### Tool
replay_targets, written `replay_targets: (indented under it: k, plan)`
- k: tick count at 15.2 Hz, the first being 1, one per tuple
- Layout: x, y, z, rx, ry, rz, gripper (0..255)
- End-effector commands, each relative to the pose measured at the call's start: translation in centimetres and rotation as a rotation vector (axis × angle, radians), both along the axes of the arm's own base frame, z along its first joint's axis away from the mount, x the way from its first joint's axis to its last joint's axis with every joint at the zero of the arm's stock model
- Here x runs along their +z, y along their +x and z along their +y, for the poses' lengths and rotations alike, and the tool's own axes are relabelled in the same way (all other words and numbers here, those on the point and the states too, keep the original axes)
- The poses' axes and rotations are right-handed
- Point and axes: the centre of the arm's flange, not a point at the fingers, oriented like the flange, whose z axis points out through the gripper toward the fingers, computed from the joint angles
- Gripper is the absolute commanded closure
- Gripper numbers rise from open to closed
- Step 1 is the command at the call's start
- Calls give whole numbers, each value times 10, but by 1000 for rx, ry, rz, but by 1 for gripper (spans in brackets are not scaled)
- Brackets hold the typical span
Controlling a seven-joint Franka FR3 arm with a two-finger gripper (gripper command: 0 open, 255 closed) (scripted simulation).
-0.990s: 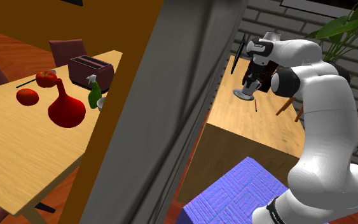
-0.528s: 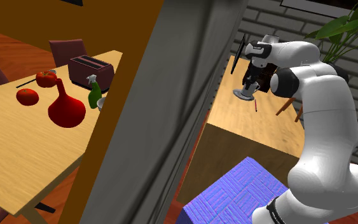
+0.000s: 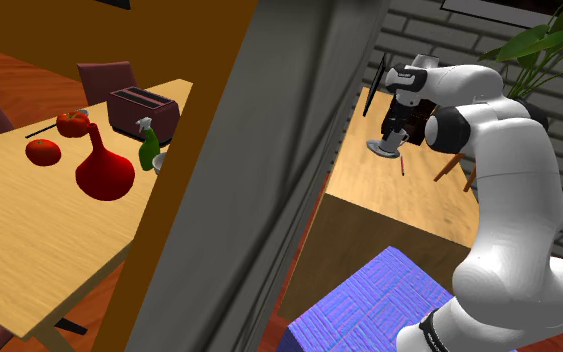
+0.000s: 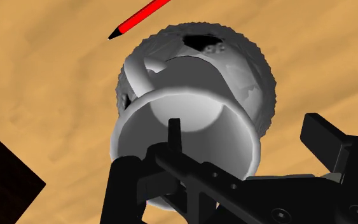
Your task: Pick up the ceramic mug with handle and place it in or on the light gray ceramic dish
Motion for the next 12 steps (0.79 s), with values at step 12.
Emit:
replay_targets:
  k: [12]
  plan:
    - [50,0,3,0,0,0,0]
